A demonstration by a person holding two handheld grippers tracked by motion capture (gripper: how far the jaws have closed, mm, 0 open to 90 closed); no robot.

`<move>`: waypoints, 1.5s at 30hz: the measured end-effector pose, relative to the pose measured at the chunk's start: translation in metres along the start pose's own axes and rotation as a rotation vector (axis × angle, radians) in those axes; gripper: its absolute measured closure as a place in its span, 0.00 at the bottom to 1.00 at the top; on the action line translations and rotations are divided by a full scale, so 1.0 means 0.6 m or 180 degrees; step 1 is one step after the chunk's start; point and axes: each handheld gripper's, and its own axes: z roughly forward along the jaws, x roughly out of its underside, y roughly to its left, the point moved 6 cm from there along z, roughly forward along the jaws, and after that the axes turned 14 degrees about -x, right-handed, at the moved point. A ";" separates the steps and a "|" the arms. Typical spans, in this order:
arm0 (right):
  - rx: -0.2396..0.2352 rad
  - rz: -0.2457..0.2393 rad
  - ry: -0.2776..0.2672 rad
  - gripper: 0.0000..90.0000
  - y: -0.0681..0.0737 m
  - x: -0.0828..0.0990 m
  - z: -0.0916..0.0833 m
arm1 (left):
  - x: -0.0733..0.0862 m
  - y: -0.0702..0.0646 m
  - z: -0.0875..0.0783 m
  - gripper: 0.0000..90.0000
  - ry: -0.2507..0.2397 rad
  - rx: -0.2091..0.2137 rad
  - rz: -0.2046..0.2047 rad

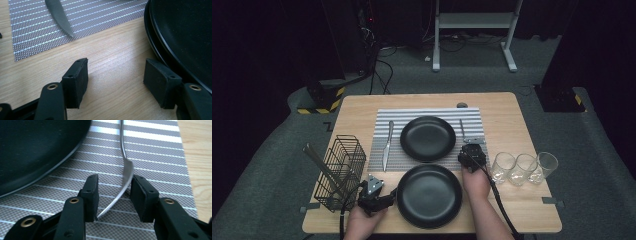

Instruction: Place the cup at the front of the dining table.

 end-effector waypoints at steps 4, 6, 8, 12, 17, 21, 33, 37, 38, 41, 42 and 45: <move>0.0010 -0.0020 0.0017 0.66 0.006 -0.003 0.002 | 0.000 0.000 0.000 0.40 -0.0001 0.0003 -0.0001; 0.0028 -0.0020 0.0014 0.66 0.004 -0.004 0.001 | 0.000 0.000 0.000 0.40 -0.0002 0.0005 -0.0004; 0.0048 -0.0033 0.0004 0.66 0.002 -0.006 -0.002 | 0.000 0.001 0.000 0.40 -0.0001 0.0010 -0.0008; 0.0092 -0.0119 -0.0099 0.71 0.004 -0.013 -0.013 | 0.000 0.001 0.000 0.40 -0.0004 0.0014 -0.0009; 0.0146 -0.0240 -0.0224 0.85 0.011 -0.022 -0.027 | 0.000 0.001 0.000 0.40 -0.0004 0.0013 -0.0008; 0.0198 -0.0325 -0.0236 0.92 0.013 -0.025 -0.031 | 0.000 0.001 0.000 0.40 -0.0004 0.0010 -0.0010; 0.0264 -0.0321 -0.0099 0.96 0.005 -0.008 -0.023 | 0.000 0.001 0.000 0.40 -0.0004 0.0015 -0.0008; 0.0236 -0.0306 -0.0138 0.94 0.006 -0.006 -0.024 | 0.000 0.001 0.000 0.41 -0.0004 0.0019 -0.0014; 0.0237 -0.0326 -0.0170 0.93 0.009 -0.008 -0.026 | 0.000 0.001 0.000 0.41 -0.0004 0.0019 -0.0014; 0.0230 -0.0372 -0.0267 0.93 0.017 -0.017 -0.034 | 0.000 0.001 0.000 0.41 -0.0005 0.0019 -0.0015; 0.0214 -0.0388 -0.0276 0.93 0.020 -0.019 -0.035 | 0.000 0.001 0.000 0.41 -0.0004 0.0019 -0.0015; 0.0175 -0.0408 -0.0235 0.95 0.023 -0.021 -0.032 | 0.000 0.001 0.000 0.41 -0.0004 0.0019 -0.0014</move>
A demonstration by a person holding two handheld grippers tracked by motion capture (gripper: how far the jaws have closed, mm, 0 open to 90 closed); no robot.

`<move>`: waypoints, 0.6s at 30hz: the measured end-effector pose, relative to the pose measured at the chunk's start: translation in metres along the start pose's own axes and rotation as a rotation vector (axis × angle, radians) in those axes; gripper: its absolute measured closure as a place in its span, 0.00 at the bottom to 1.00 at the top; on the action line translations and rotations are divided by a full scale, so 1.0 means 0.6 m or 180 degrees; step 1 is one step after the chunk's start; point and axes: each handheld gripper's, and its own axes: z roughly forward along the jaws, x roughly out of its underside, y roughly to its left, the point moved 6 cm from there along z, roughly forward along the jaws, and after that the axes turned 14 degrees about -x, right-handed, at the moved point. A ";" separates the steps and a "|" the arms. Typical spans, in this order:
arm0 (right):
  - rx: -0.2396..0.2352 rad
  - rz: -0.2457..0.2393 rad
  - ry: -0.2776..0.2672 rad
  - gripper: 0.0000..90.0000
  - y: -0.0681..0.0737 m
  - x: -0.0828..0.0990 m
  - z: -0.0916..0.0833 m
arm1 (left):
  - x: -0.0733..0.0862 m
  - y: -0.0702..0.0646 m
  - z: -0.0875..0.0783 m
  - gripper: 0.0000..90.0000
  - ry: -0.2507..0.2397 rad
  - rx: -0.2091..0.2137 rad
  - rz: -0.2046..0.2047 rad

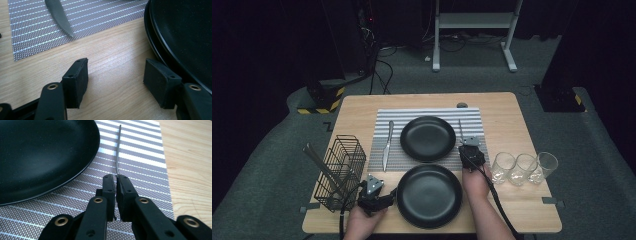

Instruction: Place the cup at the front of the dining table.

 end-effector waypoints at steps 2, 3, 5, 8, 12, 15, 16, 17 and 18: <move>-0.0003 0.0008 0.0041 0.96 -0.001 0.003 0.004 | 0.000 0.000 0.000 0.41 0.0001 0.0000 -0.0001; 0.0001 0.0024 0.0056 0.96 -0.002 0.004 0.006 | 0.000 0.000 0.000 0.41 0.0000 0.0000 0.0000; 0.0012 0.0048 0.0066 0.96 -0.007 0.007 0.008 | 0.000 0.000 0.000 0.41 0.0000 0.0001 -0.0002; 0.0028 0.0054 0.0075 0.95 -0.010 0.009 0.007 | 0.000 0.000 0.000 0.41 0.0000 0.0001 -0.0003; 0.0062 0.0067 0.0086 0.95 -0.014 0.009 0.005 | 0.000 0.000 0.000 0.41 -0.0001 0.0002 -0.0003; 0.0057 0.0090 0.0105 0.92 -0.014 0.011 0.005 | 0.000 0.000 0.000 0.41 -0.0001 0.0002 -0.0003; 0.0056 0.0089 0.0102 0.91 -0.014 0.011 0.005 | 0.000 0.000 0.000 0.41 -0.0001 0.0002 -0.0003; 0.0060 0.0086 0.0103 0.91 -0.013 0.012 0.005 | 0.000 0.000 0.000 0.41 0.0000 0.0002 -0.0003; 0.0056 0.0077 0.0107 0.90 -0.013 0.012 0.005 | 0.000 0.000 0.000 0.41 -0.0001 0.0002 -0.0003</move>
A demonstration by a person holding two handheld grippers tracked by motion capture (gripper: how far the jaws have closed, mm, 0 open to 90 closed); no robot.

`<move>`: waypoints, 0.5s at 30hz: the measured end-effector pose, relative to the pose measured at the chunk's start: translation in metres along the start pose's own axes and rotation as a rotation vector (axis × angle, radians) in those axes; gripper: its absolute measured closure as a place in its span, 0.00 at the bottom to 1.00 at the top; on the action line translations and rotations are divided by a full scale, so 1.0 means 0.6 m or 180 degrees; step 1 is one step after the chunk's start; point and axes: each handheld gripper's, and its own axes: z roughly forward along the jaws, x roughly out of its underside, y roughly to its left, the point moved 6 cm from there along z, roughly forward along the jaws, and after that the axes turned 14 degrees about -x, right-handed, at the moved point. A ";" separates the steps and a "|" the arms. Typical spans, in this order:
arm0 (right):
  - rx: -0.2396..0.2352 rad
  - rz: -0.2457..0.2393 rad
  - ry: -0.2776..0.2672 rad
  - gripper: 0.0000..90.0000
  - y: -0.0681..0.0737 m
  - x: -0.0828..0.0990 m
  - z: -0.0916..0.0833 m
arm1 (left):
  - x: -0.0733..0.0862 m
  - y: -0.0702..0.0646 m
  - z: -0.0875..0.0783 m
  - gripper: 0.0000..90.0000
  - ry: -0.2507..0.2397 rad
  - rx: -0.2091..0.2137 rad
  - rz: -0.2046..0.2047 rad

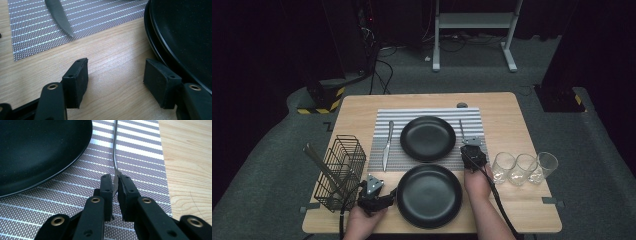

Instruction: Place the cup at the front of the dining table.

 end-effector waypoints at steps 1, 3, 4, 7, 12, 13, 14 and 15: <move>-0.0001 0.0000 0.0009 0.89 0.001 0.001 0.000 | 0.000 0.000 0.000 0.41 0.0000 0.0000 -0.0001; -0.0003 0.0001 0.0017 0.87 0.001 0.001 0.001 | 0.000 0.000 0.000 0.41 0.0000 0.0000 -0.0001; -0.0005 0.0015 0.0023 0.86 0.001 0.001 0.001 | 0.000 0.000 0.000 0.41 0.0000 0.0000 -0.0001; -0.0001 0.0044 0.0047 0.83 -0.002 0.003 0.003 | 0.000 0.000 0.000 0.41 0.0000 0.0001 -0.0001; 0.0002 0.0067 0.0062 0.86 -0.005 0.006 0.005 | 0.000 0.000 0.000 0.41 0.0000 0.0001 -0.0002; 0.0001 0.0061 0.0067 0.87 -0.004 0.006 0.005 | 0.000 0.000 0.000 0.41 0.0000 0.0001 -0.0001; -0.0007 0.0055 0.0069 0.87 -0.003 0.007 0.005 | 0.000 0.000 0.000 0.41 0.0000 0.0000 -0.0001; -0.0020 0.0049 0.0071 0.87 -0.002 0.007 0.006 | 0.000 0.000 0.000 0.41 0.0000 0.0000 -0.0001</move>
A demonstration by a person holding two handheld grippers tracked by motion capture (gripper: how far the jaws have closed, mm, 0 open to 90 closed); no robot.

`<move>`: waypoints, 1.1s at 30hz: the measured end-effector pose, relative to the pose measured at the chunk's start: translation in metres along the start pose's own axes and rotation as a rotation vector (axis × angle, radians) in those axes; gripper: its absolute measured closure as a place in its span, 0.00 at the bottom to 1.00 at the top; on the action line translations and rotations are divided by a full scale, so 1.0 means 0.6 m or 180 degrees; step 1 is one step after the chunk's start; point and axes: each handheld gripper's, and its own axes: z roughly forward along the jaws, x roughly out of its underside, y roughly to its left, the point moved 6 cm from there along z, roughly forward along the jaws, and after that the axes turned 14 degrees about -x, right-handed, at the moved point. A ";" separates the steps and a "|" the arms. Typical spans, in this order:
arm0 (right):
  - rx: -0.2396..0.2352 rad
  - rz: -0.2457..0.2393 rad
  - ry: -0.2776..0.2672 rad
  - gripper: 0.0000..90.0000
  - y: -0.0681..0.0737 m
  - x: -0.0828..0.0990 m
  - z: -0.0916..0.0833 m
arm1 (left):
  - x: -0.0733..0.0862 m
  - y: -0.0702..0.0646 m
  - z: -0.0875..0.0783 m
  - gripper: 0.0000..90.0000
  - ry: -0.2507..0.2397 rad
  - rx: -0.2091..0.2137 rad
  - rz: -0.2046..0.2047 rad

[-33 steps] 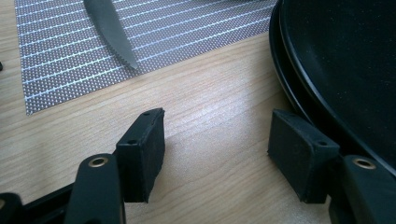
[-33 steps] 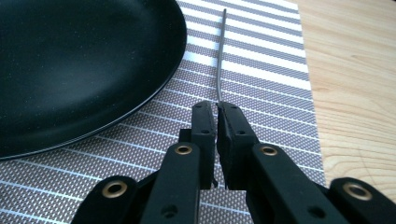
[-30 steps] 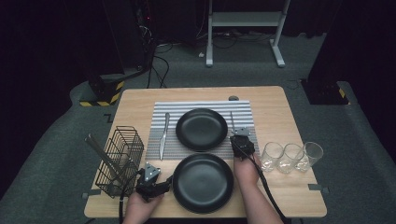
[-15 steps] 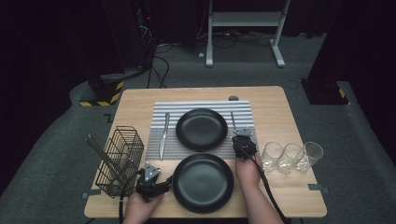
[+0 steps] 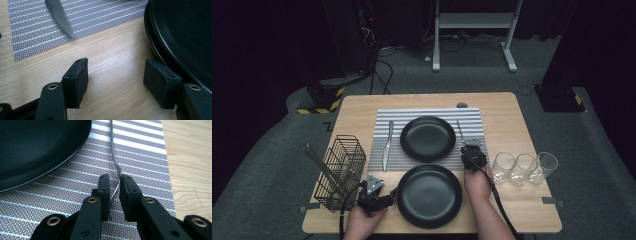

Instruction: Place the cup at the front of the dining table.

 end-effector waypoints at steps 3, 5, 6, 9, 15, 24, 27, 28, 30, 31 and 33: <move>-0.0034 0.0011 -0.0012 0.86 0.004 0.000 0.000 | 0.000 0.000 0.000 0.41 0.0000 -0.0001 0.0002; -0.0064 0.0010 -0.0017 0.85 0.009 0.000 0.001 | 0.000 0.000 0.000 0.41 0.0000 0.0000 0.0001; -0.0065 -0.0007 -0.0017 0.85 0.010 -0.001 0.001 | 0.000 0.000 0.000 0.41 0.0000 0.0000 0.0001; -0.0097 -0.0017 -0.0020 0.86 0.013 -0.004 0.002 | 0.000 0.000 0.000 0.41 0.0000 0.0001 0.0000; -0.0128 -0.0035 -0.0029 0.84 0.023 -0.012 0.004 | 0.000 0.000 0.000 0.41 0.0000 0.0005 -0.0003; -0.0106 0.0034 0.0014 0.79 0.012 0.000 0.005 | 0.000 0.000 0.000 0.41 -0.0001 0.0005 -0.0001; -0.0141 0.0039 0.0019 0.77 0.011 0.007 0.002 | 0.000 -0.001 0.000 0.41 0.0001 -0.0005 0.0012; -0.0167 0.0068 0.0010 0.76 0.012 0.010 0.000 | 0.000 -0.001 0.000 0.41 0.0000 -0.0009 0.0015; -0.0195 0.0063 0.0018 0.75 0.013 0.013 -0.002 | 0.000 -0.001 0.000 0.41 -0.0001 -0.0012 0.0019; -0.0200 0.0058 0.0028 0.74 0.014 0.015 -0.003 | 0.000 -0.001 0.000 0.41 0.0000 -0.0013 0.0017; -0.0223 0.0055 0.0025 0.74 0.018 0.019 -0.005 | 0.000 -0.001 0.000 0.41 -0.0001 -0.0016 0.0023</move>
